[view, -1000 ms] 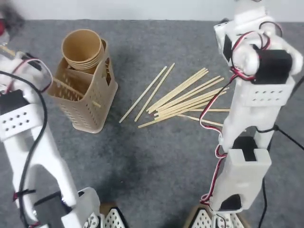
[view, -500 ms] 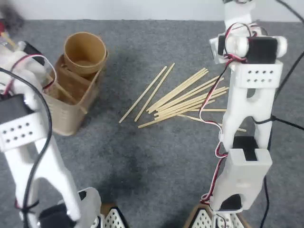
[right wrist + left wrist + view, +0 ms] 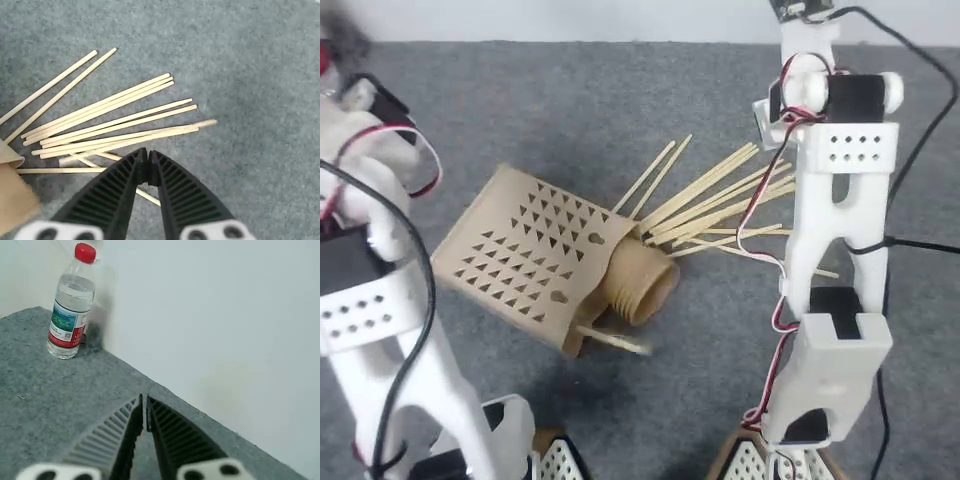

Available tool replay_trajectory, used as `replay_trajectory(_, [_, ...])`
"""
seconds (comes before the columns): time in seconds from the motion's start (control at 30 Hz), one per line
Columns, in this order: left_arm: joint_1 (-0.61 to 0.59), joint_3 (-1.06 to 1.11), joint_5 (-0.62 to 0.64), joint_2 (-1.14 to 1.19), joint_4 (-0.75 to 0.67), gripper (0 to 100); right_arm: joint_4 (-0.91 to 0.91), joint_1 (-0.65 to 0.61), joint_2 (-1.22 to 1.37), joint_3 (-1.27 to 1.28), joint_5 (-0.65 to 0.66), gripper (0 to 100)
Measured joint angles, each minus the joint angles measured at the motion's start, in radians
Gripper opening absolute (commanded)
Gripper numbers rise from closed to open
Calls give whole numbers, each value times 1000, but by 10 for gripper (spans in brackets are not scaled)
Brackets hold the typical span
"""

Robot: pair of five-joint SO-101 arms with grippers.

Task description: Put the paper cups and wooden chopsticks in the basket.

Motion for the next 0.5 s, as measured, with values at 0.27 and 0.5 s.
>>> replay_trajectory(0.27, [-21, 58, -72, -5, -12, 13, 0, -11, 0, 0, 0, 7])
replay_trajectory(0.5, [-26, 180, -218, -5, 41, 13, 0, -26, -43, 187, 63, 7])
